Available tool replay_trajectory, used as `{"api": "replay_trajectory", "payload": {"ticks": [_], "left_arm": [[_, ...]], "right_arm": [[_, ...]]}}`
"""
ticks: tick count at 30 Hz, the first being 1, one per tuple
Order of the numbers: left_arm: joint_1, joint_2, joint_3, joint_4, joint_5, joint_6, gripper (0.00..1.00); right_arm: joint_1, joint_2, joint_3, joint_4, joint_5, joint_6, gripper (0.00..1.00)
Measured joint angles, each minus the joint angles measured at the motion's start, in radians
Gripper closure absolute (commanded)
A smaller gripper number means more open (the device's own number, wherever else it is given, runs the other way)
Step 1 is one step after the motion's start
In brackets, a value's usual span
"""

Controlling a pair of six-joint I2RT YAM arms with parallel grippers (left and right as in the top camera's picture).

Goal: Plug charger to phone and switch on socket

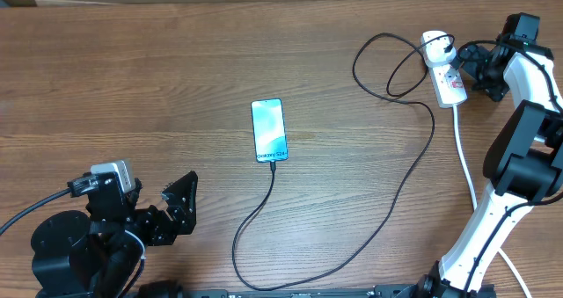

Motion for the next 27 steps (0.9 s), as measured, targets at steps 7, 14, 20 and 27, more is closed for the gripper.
{"api": "replay_trajectory", "payload": {"ticks": [7,14,20,27], "left_arm": [[0.000,0.000,0.000,-0.001,0.000,0.000,0.00],[0.000,0.000,0.000,-0.002,0.000,0.000,0.00],[0.000,0.000,0.000,-0.002,0.000,0.000,0.00],[0.000,0.000,0.000,-0.001,0.000,0.000,0.01]], "right_arm": [[0.002,0.001,0.002,-0.001,0.006,-0.003,0.00],[0.003,0.001,0.004,-0.005,0.007,-0.003,0.00],[0.003,0.001,0.004,-0.007,0.004,-0.004,0.00],[0.003,0.001,0.006,-0.026,-0.010,-0.007,0.00]]}}
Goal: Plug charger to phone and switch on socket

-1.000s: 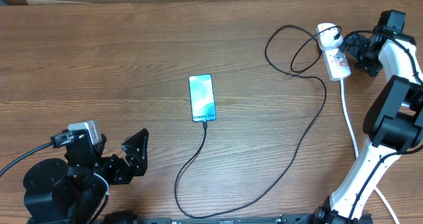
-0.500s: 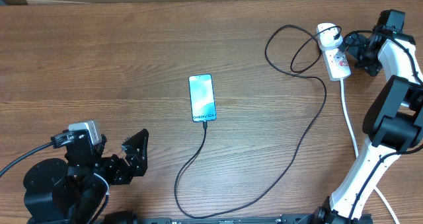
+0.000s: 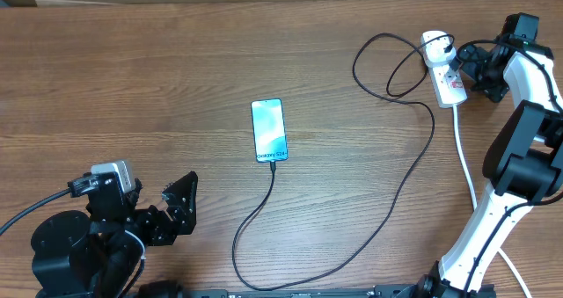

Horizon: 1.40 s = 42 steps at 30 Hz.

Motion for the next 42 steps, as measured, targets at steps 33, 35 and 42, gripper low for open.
{"api": "replay_trajectory", "payload": {"ticks": [33,35,42], "left_arm": [[0.000,0.000,0.000,0.000,0.000,0.000,0.00],[0.000,0.000,0.000,0.000,0.000,0.000,0.00],[0.000,0.000,0.000,0.000,0.000,0.000,0.00]], "right_arm": [[0.001,-0.682,-0.016,-0.489,-0.055,0.021,0.00],[0.002,-0.762,-0.016,-0.566,-0.064,0.023,0.00],[0.011,-0.970,-0.022,-0.708,-0.086,0.026,0.00]]}}
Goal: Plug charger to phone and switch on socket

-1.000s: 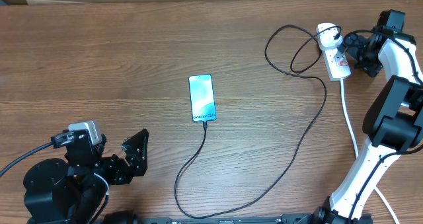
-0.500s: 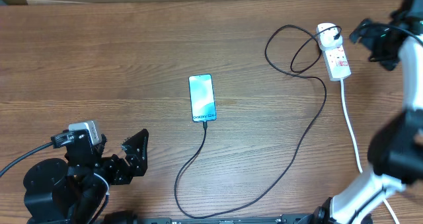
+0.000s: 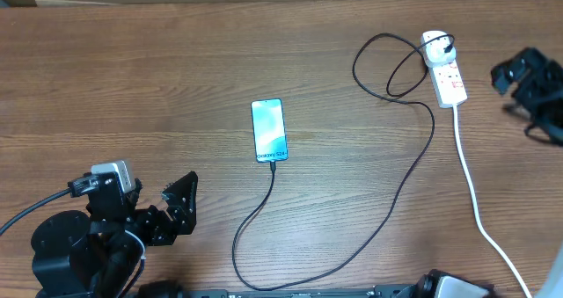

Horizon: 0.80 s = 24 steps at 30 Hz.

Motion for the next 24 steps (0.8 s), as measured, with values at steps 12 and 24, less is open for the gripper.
{"api": "replay_trajectory", "payload": {"ticks": [12,24], "left_arm": [[0.000,0.000,0.000,0.000,0.000,0.000,0.01],[0.000,0.000,0.000,0.000,0.000,0.000,0.01]], "right_arm": [[0.052,-0.430,-0.218,-0.049,-0.056,0.000,0.00],[0.051,-0.492,-0.244,-0.207,-0.098,0.000,0.00]]}}
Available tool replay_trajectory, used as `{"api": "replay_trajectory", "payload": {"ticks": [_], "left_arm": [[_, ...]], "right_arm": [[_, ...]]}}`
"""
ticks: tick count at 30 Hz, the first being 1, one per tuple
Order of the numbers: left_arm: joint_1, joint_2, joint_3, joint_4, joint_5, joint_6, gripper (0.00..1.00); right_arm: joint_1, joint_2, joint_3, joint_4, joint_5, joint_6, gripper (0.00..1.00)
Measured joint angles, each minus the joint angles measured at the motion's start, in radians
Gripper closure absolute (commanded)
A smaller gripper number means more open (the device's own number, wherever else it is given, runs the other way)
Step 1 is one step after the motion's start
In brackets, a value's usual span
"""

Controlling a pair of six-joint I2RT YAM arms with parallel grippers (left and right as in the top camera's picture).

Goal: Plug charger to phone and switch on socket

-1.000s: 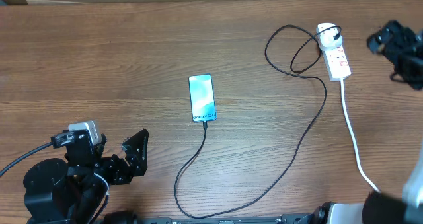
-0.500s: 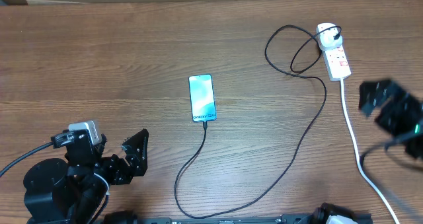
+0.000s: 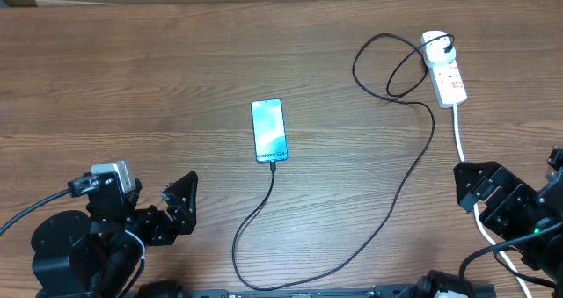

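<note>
The phone (image 3: 269,130) lies face up mid-table, its screen lit blue. A black charger cable (image 3: 400,184) runs from the phone's near end in a wide loop to the plug (image 3: 433,47) seated in the white socket strip (image 3: 445,69) at the far right. My left gripper (image 3: 179,203) rests open at the near left, far from the phone. At the near right my right gripper (image 3: 480,195) is open, beside the strip's white cord (image 3: 464,157) and well short of the socket.
The table's far edge runs along the top of the overhead view. The white cord passes under my right arm at the near right. Loops of black cable lie left of the socket strip.
My right gripper has moved from the far right edge, level with the socket strip, to the near right of the table. Phone, cable, strip and left arm are unchanged.
At the two oldest moments my right gripper was at the socket strip, at its switch end, with the phone lit and cabled. Then it was clear of the strip at the right edge. Now it sits near the table's front right. The left arm stayed still.
</note>
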Motion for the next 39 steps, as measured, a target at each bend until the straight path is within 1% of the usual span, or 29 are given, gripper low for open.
{"api": "replay_trajectory", "payload": {"ticks": [14,20,24,28,32,39], "left_arm": [[0.000,0.000,0.000,0.000,0.000,0.000,0.00],[0.000,0.000,0.000,0.000,0.000,0.000,0.00],[0.000,0.000,0.000,0.000,0.000,0.000,0.00],[0.000,0.000,0.000,0.000,0.000,0.000,0.00],[0.000,0.000,0.000,0.000,0.000,0.000,0.00],[0.000,0.000,0.000,0.000,0.000,0.000,0.00]], "right_arm": [[0.000,0.000,-0.005,0.004,0.000,0.000,0.00],[0.033,-0.005,-0.082,0.085,0.002,-0.007,0.00],[0.117,-0.072,-0.209,0.215,0.002,-0.051,0.00],[0.224,-0.205,-0.374,0.421,0.002,-0.109,0.00],[0.296,-0.342,-0.517,0.558,0.001,-0.178,0.00],[0.313,-0.538,-0.756,0.754,0.001,-0.269,0.00]]}}
